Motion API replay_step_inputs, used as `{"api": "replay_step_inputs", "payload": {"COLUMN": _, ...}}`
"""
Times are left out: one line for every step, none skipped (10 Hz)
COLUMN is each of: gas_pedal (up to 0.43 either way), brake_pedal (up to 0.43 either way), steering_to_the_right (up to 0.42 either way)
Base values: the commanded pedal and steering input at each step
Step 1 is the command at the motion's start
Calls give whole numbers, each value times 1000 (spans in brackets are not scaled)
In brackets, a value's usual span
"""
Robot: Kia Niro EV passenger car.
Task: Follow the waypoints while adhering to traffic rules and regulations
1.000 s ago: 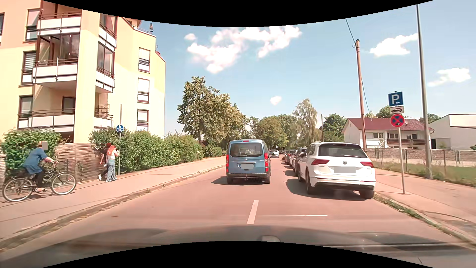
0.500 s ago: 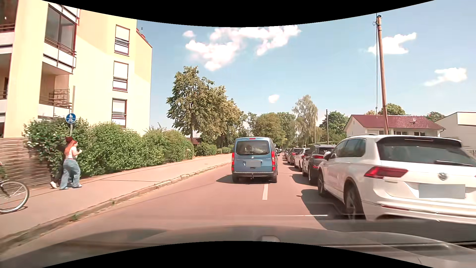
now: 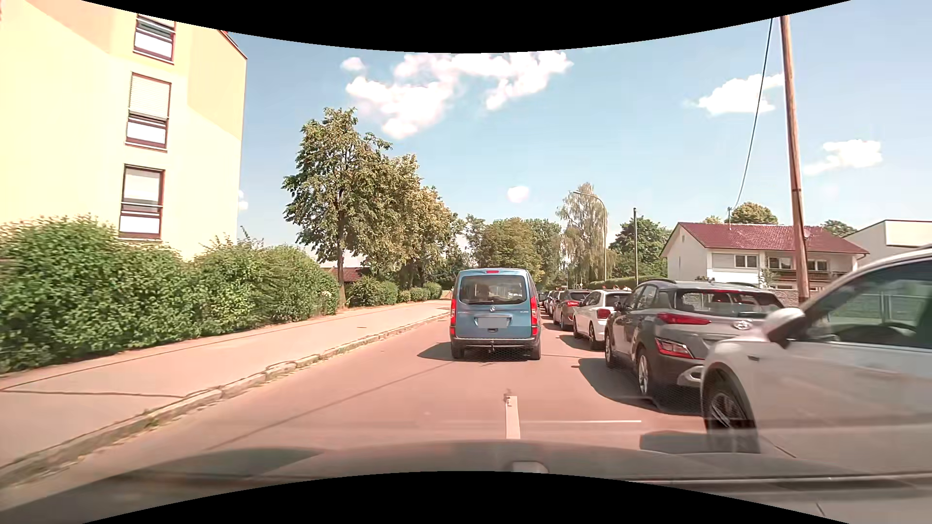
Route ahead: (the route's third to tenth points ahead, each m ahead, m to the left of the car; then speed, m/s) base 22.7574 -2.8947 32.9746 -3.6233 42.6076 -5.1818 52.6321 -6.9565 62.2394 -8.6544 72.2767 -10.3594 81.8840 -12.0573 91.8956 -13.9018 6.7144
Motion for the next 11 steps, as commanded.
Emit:
{"api": "replay_step_inputs", "payload": {"gas_pedal": 98, "brake_pedal": 0, "steering_to_the_right": 58}}
{"api": "replay_step_inputs", "payload": {"gas_pedal": 87, "brake_pedal": 0, "steering_to_the_right": 57}}
{"api": "replay_step_inputs", "payload": {"gas_pedal": 87, "brake_pedal": 0, "steering_to_the_right": 57}}
{"api": "replay_step_inputs", "payload": {"gas_pedal": 87, "brake_pedal": 0, "steering_to_the_right": 55}}
{"api": "replay_step_inputs", "payload": {"gas_pedal": 98, "brake_pedal": 0, "steering_to_the_right": 49}}
{"api": "replay_step_inputs", "payload": {"gas_pedal": 0, "brake_pedal": 0, "steering_to_the_right": 44}}
{"api": "replay_step_inputs", "payload": {"gas_pedal": 0, "brake_pedal": 0, "steering_to_the_right": 36}}
{"api": "replay_step_inputs", "payload": {"gas_pedal": 0, "brake_pedal": 0, "steering_to_the_right": 25}}
{"api": "replay_step_inputs", "payload": {"gas_pedal": 0, "brake_pedal": 0, "steering_to_the_right": 18}}
{"api": "replay_step_inputs", "payload": {"gas_pedal": 0, "brake_pedal": 0, "steering_to_the_right": 15}}
{"api": "replay_step_inputs", "payload": {"gas_pedal": 0, "brake_pedal": 0, "steering_to_the_right": 14}}
